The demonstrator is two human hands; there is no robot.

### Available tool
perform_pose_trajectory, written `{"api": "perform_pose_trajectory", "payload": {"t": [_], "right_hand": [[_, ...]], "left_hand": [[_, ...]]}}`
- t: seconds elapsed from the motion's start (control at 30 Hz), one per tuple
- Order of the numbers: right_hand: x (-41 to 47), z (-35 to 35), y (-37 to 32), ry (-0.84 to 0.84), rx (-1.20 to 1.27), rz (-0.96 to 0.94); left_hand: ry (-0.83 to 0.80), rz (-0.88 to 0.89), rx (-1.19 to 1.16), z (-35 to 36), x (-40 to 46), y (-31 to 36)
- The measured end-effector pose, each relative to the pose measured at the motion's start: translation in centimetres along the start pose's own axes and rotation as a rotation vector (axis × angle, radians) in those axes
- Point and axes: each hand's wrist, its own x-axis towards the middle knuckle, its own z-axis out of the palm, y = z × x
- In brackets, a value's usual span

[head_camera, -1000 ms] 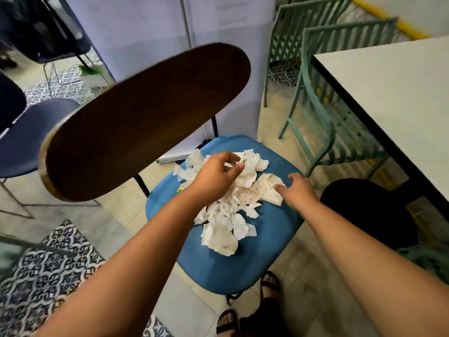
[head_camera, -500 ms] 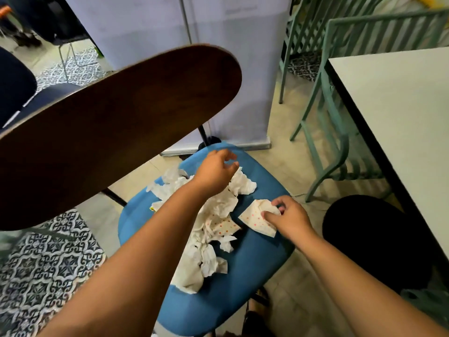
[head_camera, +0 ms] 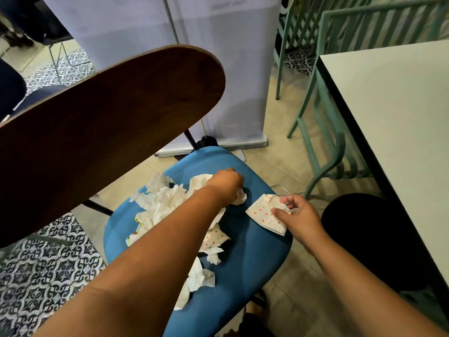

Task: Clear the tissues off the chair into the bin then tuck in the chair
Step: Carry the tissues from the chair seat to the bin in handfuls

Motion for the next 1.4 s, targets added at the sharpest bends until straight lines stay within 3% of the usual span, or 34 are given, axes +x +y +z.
{"api": "perform_pose_trajectory", "payload": {"t": [0.17, 0.33, 0.67, 1.07, 1.4], "right_hand": [[0.3, -0.5, 0.3, 0.036, 0.054, 0.018], [-0.3, -0.8, 0.2, 0.099, 0.139, 0.025], [-7.7, -1.5, 0.1, 0.318, 0.211, 0.036], [-25.9, -0.4, 6.1, 0.677, 0.315, 0.181], [-41.8, -1.9, 16.1, 0.962, 0.511, 0.427]], "left_hand": [[0.003, -0.015, -0.046, 0.1, 0.7, 0.2], [0.219, -0.019, -0.285, -0.3, 0.4, 0.2], [0.33, 0.039, -0.609, 0.2, -4.6, 2.4], [0.237, 0.406, -0.521, 5.5, -16.2, 7.2], [0.011, 0.615, -0.431, 14.9, -24.6, 19.6]]}}
